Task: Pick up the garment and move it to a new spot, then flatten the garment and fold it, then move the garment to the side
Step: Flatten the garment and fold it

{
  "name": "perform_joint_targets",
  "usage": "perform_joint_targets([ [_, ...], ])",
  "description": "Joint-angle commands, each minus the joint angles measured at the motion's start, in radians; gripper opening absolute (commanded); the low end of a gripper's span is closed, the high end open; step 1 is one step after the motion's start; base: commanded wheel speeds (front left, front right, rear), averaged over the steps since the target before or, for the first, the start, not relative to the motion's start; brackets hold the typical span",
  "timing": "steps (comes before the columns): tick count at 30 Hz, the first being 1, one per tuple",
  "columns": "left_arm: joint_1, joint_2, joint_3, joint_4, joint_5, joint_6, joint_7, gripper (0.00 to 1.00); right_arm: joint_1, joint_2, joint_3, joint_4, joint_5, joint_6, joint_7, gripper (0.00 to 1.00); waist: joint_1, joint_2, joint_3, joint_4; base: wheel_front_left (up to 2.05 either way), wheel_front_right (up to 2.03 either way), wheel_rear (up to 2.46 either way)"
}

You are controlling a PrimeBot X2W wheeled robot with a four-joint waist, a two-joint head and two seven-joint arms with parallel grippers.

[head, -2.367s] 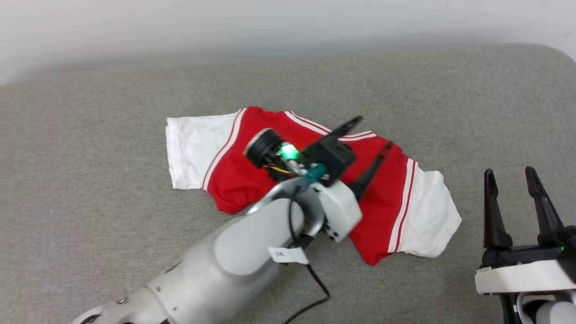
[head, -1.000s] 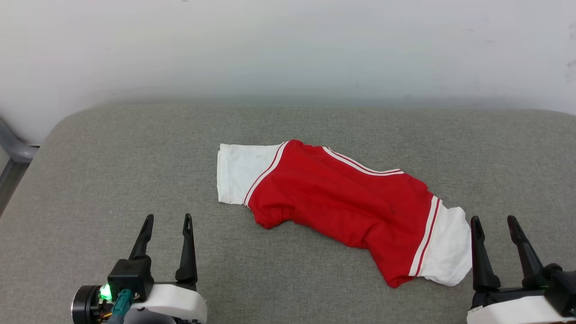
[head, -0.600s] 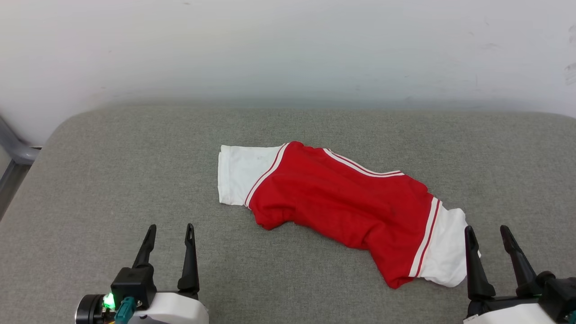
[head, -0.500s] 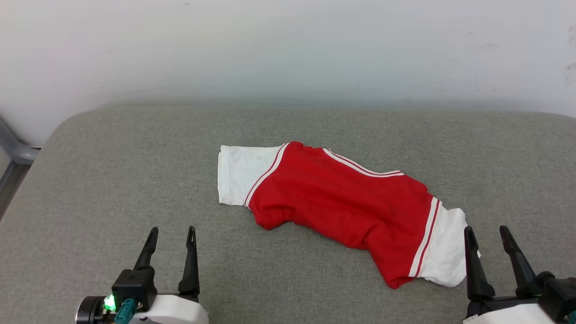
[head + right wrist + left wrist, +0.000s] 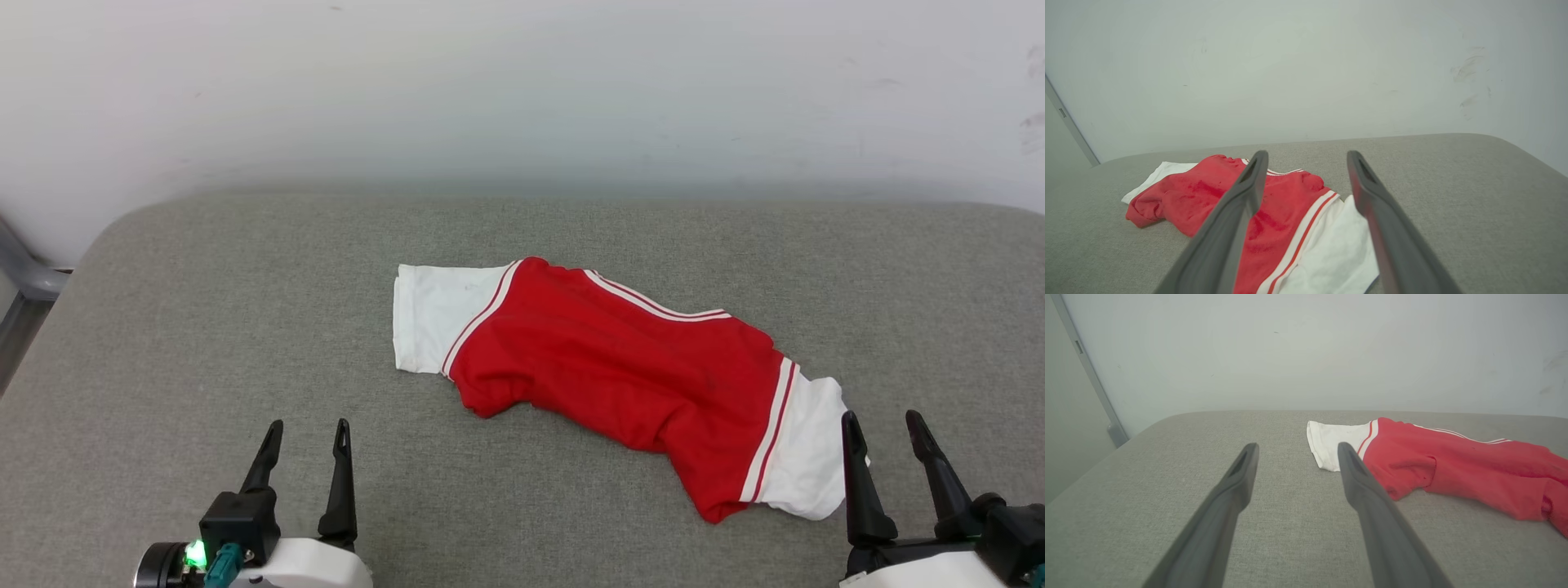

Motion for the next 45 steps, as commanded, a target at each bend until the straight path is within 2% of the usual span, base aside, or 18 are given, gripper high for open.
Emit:
perform_joint_targets([
  [1, -0.016, -0.001, 0.008, 0.004, 0.005, -0.007, -0.003, 1.0, 0.0, 0.002, 0.001, -0.001, -0.001, -0.001, -0.003, 1.0, 0.0, -0.0001, 0.002, -0.001, 0.0, 0.0, 0.0],
  [8, -0.161, 0.049, 0.037, 0.05, 0.013, -0.065, -0.003, 1.0, -0.039, 0.002, 0.013, -0.018, -0.012, -0.001, -0.003, 1.0, 0.0, -0.0001, 0.044, -0.02, 0.0, 0.0, 0.0],
  [15, -0.442, 0.144, 0.023, 0.171, 0.021, -0.127, 0.004, 1.0, -0.101, 0.002, 0.025, -0.055, -0.024, -0.001, -0.003, 1.0, 0.0, -0.0001, 0.136, -0.063, 0.0, 0.0, 0.0],
  [20, -0.654, 0.205, -0.026, 0.249, 0.005, -0.156, 0.084, 1.0, -0.14, 0.002, 0.026, -0.088, -0.029, -0.001, -0.003, 1.0, 0.0, -0.0001, 0.209, -0.095, 0.0, 0.0, 0.0],
  [24, -0.802, 0.252, -0.082, 0.301, -0.027, -0.162, 0.202, 1.0, -0.167, 0.002, 0.027, -0.114, -0.034, -0.001, -0.003, 1.0, 0.0, -0.0001, 0.263, -0.12, 0.0, 0.0, 0.0],
  [27, -0.893, 0.28, -0.16, 0.335, -0.084, -0.164, 0.308, 1.0, -0.182, 0.002, 0.025, -0.129, -0.033, -0.001, -0.003, 1.0, 0.0, -0.0001, 0.298, -0.136, 0.0, 0.0, 0.0],
  [32, -1.008, 0.351, -0.312, 0.402, -0.218, -0.164, 0.551, 1.0, -0.206, 0.002, 0.017, -0.143, -0.03, -0.001, -0.003, 1.0, 0.0, -0.0001, 0.349, -0.163, 0.0, 0.0, 0.0],
  [39, -1.098, 0.441, -0.474, 0.458, -0.385, -0.164, 0.854, 1.0, -0.235, 0.002, 0.01, -0.153, -0.026, -0.001, -0.003, 1.0, 0.0, -0.0001, 0.4, -0.19, 0.0, 0.0, 0.0],
  [45, -1.13, 0.5, -0.567, 0.476, -0.458, -0.165, 0.994, 1.0, -0.25, 0.002, 0.008, -0.157, -0.021, -0.001, -0.003, 1.0, 0.0, -0.0001, 0.443, -0.209, 0.0, 0.0, 0.0],
])
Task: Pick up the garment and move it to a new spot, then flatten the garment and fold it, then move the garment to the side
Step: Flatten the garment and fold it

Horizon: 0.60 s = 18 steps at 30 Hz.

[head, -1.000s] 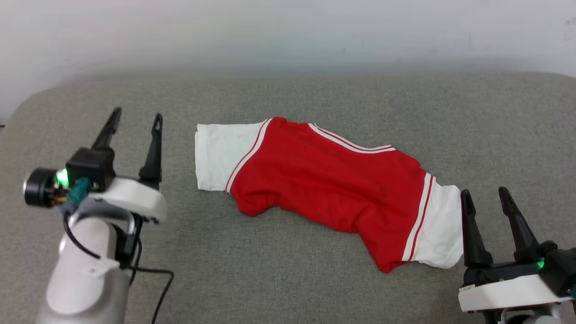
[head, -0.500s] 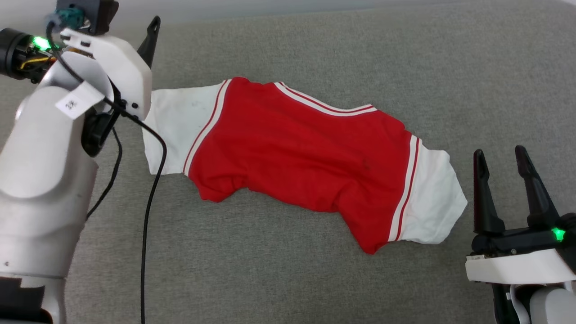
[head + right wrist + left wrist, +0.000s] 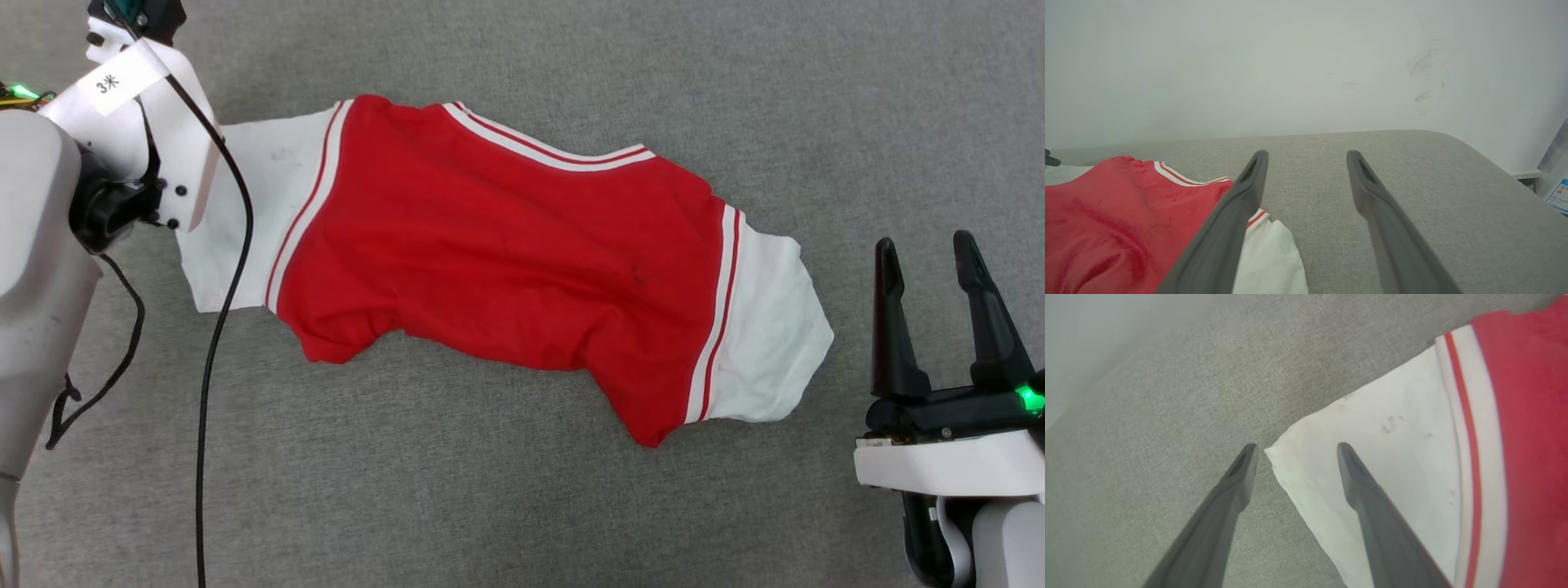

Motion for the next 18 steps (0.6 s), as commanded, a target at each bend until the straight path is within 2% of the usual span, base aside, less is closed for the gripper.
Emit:
perform_joint_targets([
  [1, -0.011, 0.006, -0.011, 0.009, -0.019, -0.001, 0.019, 1.0, -0.018, 0.002, -0.004, -0.003, 0.008, -0.001, -0.003, 1.0, -0.0002, 0.0, 0.019, -0.008, 0.0, 0.0, 0.0],
  [4, -0.009, 0.026, -0.036, 0.033, -0.043, -0.001, 0.068, 1.0, -0.025, 0.002, -0.001, -0.004, 0.012, -0.001, -0.003, 1.0, -0.0002, 0.0, 0.037, -0.012, 0.0, 0.0, 0.0],
  [12, 0.058, 0.032, -0.104, 0.081, -0.123, -0.001, 0.15, 1.0, -0.036, 0.002, 0.002, 0.003, 0.015, -0.001, -0.003, 1.0, -0.0002, 0.0, 0.052, -0.018, 0.0, 0.0, 0.0],
  [13, 0.064, 0.033, -0.107, 0.08, -0.13, -0.002, 0.138, 0.34, -0.036, 0.002, 0.002, 0.005, 0.016, -0.001, -0.003, 1.0, -0.0002, 0.0, 0.051, -0.018, 0.0, 0.0, 0.0],
  [14, 0.067, 0.031, -0.102, 0.079, -0.138, -0.002, 0.116, 0.0, -0.036, 0.002, 0.002, 0.006, 0.016, -0.001, -0.003, 1.0, -0.0002, 0.0, 0.048, -0.017, 0.0, 0.0, 0.0],
  [18, 0.062, 0.039, -0.074, 0.061, -0.154, -0.001, -0.003, 0.0, -0.035, 0.001, 0.004, 0.01, 0.008, -0.001, -0.003, 1.0, -0.0002, 0.0, 0.016, -0.018, 0.0, 0.0, 0.0],
])
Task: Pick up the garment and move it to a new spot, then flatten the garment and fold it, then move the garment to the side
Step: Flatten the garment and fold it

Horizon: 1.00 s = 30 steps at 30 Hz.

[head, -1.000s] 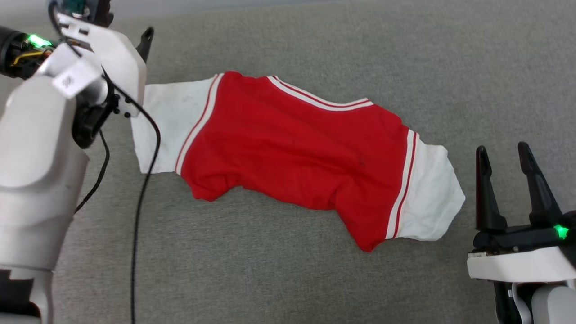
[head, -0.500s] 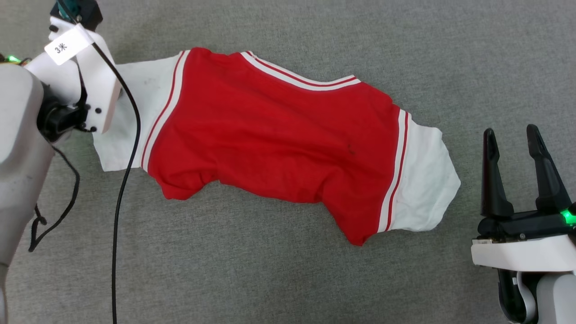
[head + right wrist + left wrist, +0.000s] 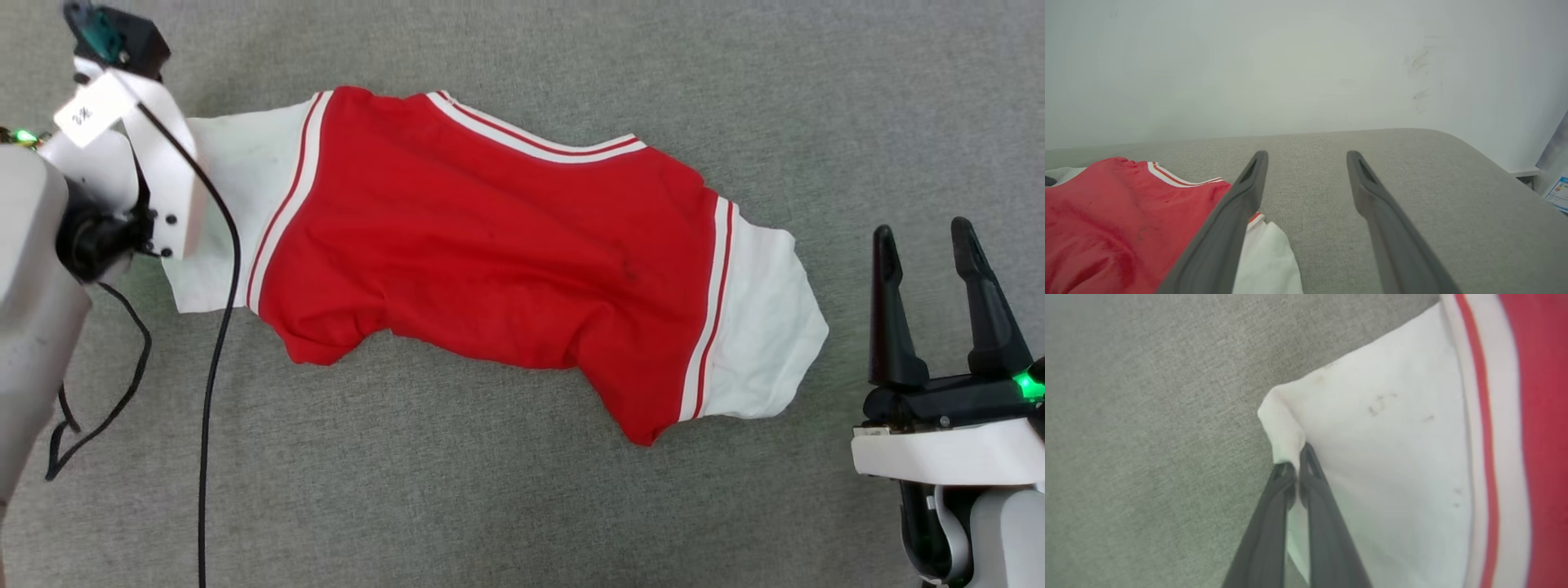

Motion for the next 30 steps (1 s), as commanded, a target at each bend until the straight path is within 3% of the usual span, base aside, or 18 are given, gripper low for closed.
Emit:
perform_joint_targets([
  [1, 0.042, 0.009, -0.004, -0.001, -0.006, 0.0, -0.041, 0.0, -0.003, 0.001, -0.004, 0.002, -0.005, -0.001, -0.003, 1.0, 0.0, 0.0, -0.028, 0.002, 0.0, 0.0, 0.0],
  [7, 0.104, 0.037, 0.03, -0.061, -0.023, 0.003, -0.201, 0.0, 0.025, 0.001, -0.028, 0.003, -0.028, -0.001, -0.003, 1.0, 0.0, 0.0, -0.103, 0.023, 0.0, 0.0, 0.0],
  [15, 0.288, 0.068, 0.075, -0.2, -0.056, 0.06, -0.365, 0.0, 0.032, -0.008, -0.081, 0.001, -0.105, -0.001, -0.003, 1.0, 0.0, 0.0, -0.208, 0.075, 0.0, 0.0, 0.0],
  [24, 0.465, 0.141, 0.124, -0.368, -0.086, 0.163, -0.428, 0.0, -0.052, -0.203, -0.048, 0.09, -0.078, -0.001, -0.003, 1.0, 0.0, 0.0, -0.27, 0.113, 0.0, 0.0, 0.0],
  [30, 0.541, 0.18, 0.16, -0.465, -0.108, 0.216, -0.455, 0.0, -0.17, -0.395, 0.092, 0.199, 0.075, -0.001, 0.148, 1.0, 0.0, 0.0, -0.277, 0.13, 0.0, 0.0, 0.0],
])
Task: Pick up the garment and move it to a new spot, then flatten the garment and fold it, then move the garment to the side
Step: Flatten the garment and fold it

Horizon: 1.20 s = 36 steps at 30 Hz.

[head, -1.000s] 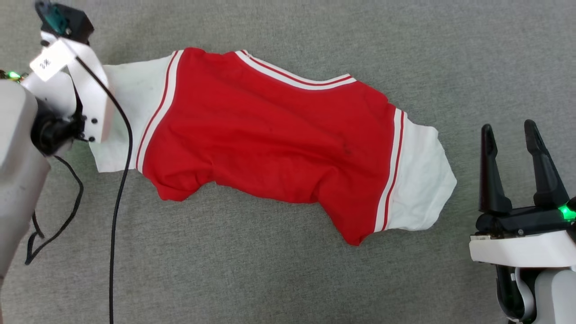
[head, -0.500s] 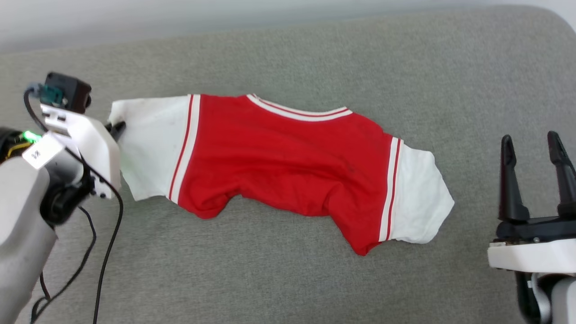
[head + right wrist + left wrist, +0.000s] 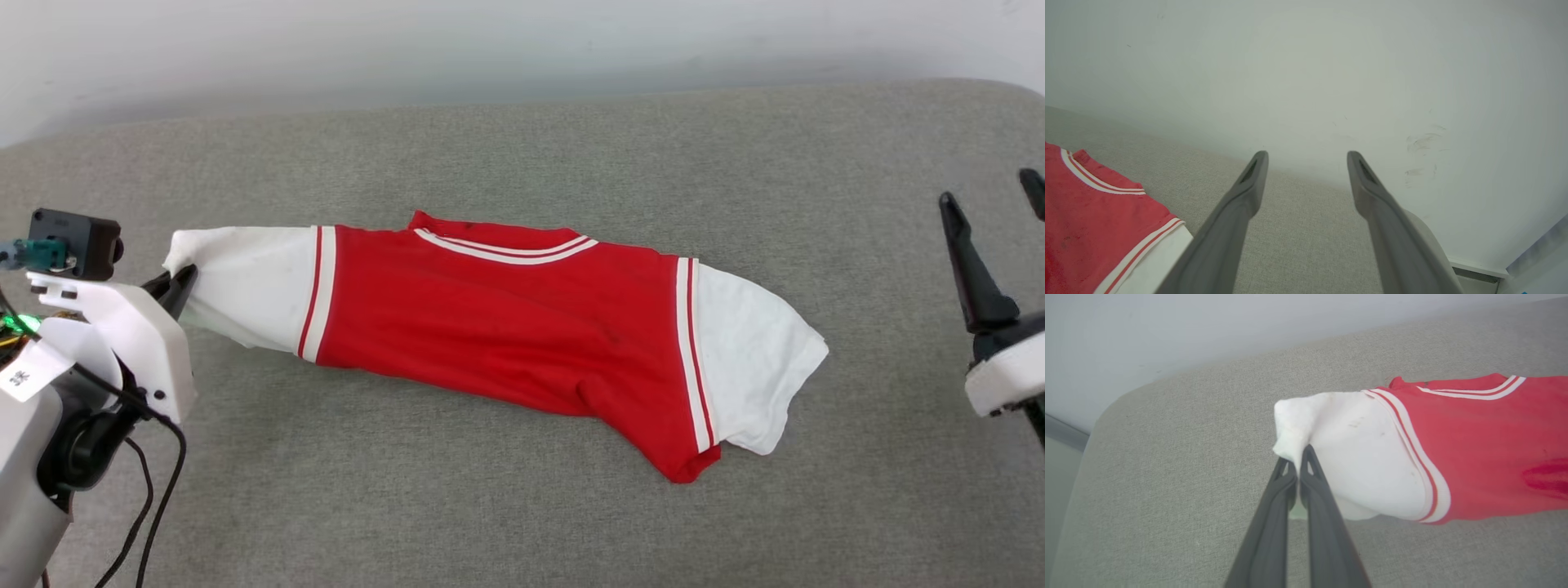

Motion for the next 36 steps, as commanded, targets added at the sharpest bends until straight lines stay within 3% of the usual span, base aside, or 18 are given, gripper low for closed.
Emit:
perform_joint_targets([
  [1, 0.014, 0.008, 0.005, -0.013, 0.0, 0.01, -0.008, 0.0, -0.026, -0.028, 0.03, 0.009, 0.032, -0.001, 0.034, 1.0, 0.0001, 0.0, 0.002, 0.005, 0.0, 0.0, 0.0],
  [8, 0.026, 0.014, 0.015, -0.086, 0.007, 0.034, -0.024, 0.0, -0.151, -0.246, 0.298, 0.015, 0.296, -0.001, 0.393, 1.0, 0.0001, 0.0, 0.034, 0.032, 0.0, 0.0, 0.0],
  [13, -0.002, 0.005, 0.011, -0.122, 0.021, 0.042, -0.035, 0.0, -0.222, -0.313, 0.464, 0.027, 0.416, -0.001, 0.621, 1.0, 0.0001, 0.0, 0.071, 0.049, 0.0, 0.0, 0.0],
  [20, -0.046, -0.01, 0.004, -0.15, 0.044, 0.044, -0.044, 0.0, -0.333, -0.292, 0.615, 0.133, 0.448, -0.001, 0.724, 1.0, 0.0001, 0.0, 0.133, 0.072, 0.0, 0.0, 0.0],
  [27, -0.086, -0.028, -0.007, -0.157, 0.065, 0.039, -0.054, 0.0, -0.422, -0.241, 0.74, 0.309, 0.44, -0.001, 0.673, 1.0, 0.0001, 0.0, 0.186, 0.096, 0.0, 0.0, 0.0],
  [35, -0.108, -0.051, -0.026, -0.132, 0.076, 0.026, -0.069, 0.0, -0.371, -0.203, 0.922, 0.459, 0.532, 0.0, 0.689, 1.0, 0.0001, 0.0, 0.197, 0.104, 0.0, 0.0, 0.0],
  [36, -0.107, -0.051, -0.028, -0.127, 0.075, 0.026, -0.07, 0.0, -0.372, -0.203, 0.936, 0.464, 0.544, 0.001, 0.682, 0.44, 0.0001, 0.0, 0.194, 0.103, 0.0, 0.0, 0.0],
])
